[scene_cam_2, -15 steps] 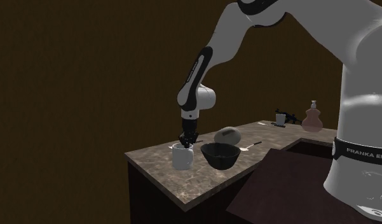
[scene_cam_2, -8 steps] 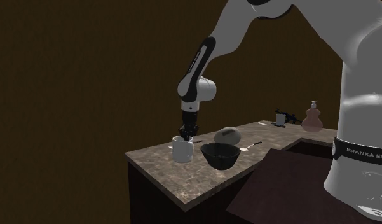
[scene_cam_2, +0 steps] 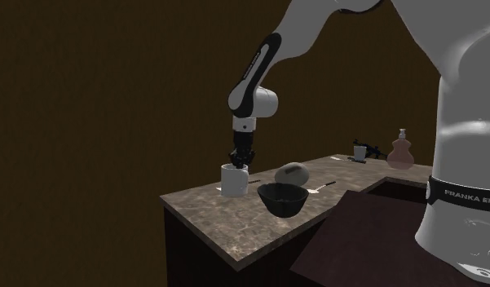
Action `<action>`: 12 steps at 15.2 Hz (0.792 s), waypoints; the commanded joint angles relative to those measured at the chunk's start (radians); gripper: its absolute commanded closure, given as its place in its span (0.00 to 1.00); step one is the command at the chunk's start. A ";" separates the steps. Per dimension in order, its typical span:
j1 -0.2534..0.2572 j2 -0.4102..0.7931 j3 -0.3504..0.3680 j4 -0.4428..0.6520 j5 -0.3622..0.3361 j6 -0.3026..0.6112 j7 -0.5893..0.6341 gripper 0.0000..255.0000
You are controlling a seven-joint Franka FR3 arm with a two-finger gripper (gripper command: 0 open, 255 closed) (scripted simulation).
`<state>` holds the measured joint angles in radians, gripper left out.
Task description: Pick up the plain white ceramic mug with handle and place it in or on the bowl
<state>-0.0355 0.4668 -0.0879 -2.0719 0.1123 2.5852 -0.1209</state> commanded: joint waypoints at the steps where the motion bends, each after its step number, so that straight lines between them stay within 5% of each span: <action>1: 0.004 -0.022 -0.003 0.001 -0.005 -0.022 0.006 1.00; 12: 0.013 -0.133 -0.016 0.008 -0.028 -0.140 0.024 1.00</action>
<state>-0.0222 0.3449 -0.1030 -2.0651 0.0868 2.4573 -0.0981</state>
